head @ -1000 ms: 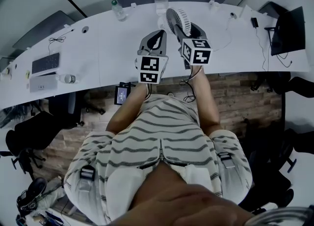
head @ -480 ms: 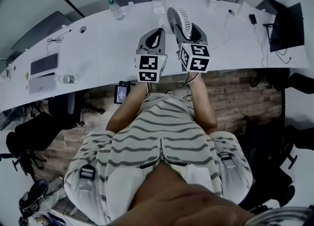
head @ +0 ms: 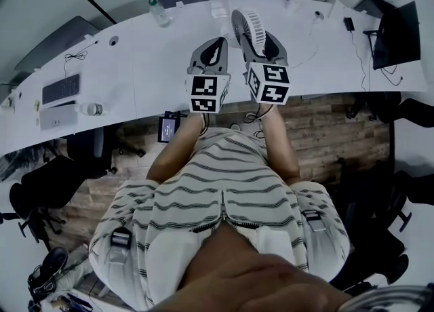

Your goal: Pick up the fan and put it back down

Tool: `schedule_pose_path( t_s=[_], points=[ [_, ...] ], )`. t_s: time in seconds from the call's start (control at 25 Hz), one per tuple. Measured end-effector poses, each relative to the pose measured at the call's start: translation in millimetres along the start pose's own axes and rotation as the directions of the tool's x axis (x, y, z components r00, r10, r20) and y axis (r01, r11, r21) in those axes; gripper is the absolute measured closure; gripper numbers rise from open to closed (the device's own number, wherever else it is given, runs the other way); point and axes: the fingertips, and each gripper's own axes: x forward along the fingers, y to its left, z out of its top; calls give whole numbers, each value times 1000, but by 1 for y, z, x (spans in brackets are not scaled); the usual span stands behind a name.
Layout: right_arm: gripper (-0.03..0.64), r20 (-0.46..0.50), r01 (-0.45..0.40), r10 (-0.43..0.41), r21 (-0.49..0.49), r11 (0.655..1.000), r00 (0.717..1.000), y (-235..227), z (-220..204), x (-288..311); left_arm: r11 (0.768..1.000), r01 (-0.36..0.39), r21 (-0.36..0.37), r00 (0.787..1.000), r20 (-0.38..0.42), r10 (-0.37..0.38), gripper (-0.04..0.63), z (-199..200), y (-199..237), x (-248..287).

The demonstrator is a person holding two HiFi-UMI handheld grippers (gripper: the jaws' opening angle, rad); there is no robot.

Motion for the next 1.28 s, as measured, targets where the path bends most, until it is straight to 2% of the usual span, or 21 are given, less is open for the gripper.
schedule_pose_path(
  t_s=[0.68,1.28],
  points=[
    [394,13,-18,18,10,1000,1000,9,2,-3,1000,1,-22,1000,15,-1,588,4,3,-1],
    [394,-5,-12,12,23,1000,1000,5,-4,0,1000,22,-5,1000,2,-22,588,1,-3,6]
  ],
)
